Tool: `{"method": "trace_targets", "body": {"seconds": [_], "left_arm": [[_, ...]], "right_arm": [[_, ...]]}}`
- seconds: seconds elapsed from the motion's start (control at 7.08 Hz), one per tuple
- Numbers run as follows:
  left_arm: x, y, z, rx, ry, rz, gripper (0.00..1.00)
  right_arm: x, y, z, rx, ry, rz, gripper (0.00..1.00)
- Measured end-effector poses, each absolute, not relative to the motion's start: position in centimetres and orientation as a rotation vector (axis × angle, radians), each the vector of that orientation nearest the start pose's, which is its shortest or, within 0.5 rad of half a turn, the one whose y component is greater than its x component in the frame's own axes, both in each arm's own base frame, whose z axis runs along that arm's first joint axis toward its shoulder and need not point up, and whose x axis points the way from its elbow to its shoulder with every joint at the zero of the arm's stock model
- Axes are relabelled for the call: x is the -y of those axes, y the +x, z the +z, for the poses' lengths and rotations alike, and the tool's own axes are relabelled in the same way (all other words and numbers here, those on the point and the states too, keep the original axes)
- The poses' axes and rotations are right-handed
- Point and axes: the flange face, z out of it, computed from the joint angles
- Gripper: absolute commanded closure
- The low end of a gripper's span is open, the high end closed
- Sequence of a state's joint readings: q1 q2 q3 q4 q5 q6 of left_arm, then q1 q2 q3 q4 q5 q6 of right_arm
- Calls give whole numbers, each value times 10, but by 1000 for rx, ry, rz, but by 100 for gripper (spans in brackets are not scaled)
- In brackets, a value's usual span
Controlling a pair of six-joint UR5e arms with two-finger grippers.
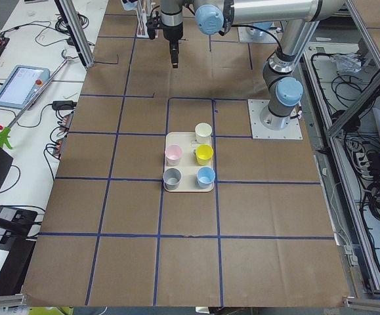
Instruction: Transfer IKEA cup to right arm and place on rack
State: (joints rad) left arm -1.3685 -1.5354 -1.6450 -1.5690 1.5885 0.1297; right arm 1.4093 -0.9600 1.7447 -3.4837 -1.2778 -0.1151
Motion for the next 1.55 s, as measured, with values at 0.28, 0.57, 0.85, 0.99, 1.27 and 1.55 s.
{"method": "trace_targets", "body": {"seconds": [0.28, 0.57, 0.85, 0.99, 1.27, 1.55], "left_arm": [[442, 17, 445, -3141, -110, 121, 0], [401, 61, 413, -3166, -105, 167, 1], [382, 90, 387, -3175, -127, 171, 1], [382, 95, 380, -3176, -133, 175, 1], [388, 101, 353, -3176, -139, 174, 1], [389, 102, 303, -3161, -138, 131, 1]], "right_arm": [[660, 55, 276, -2568, -170, -1619, 90], [655, 55, 270, -2578, -163, -1597, 13], [654, 55, 272, -2571, -165, -1611, 0], [654, 56, 273, -2567, -162, -1615, 0], [654, 56, 275, -2565, -158, -1615, 0], [654, 57, 285, -2553, -161, -1632, 0]]}}
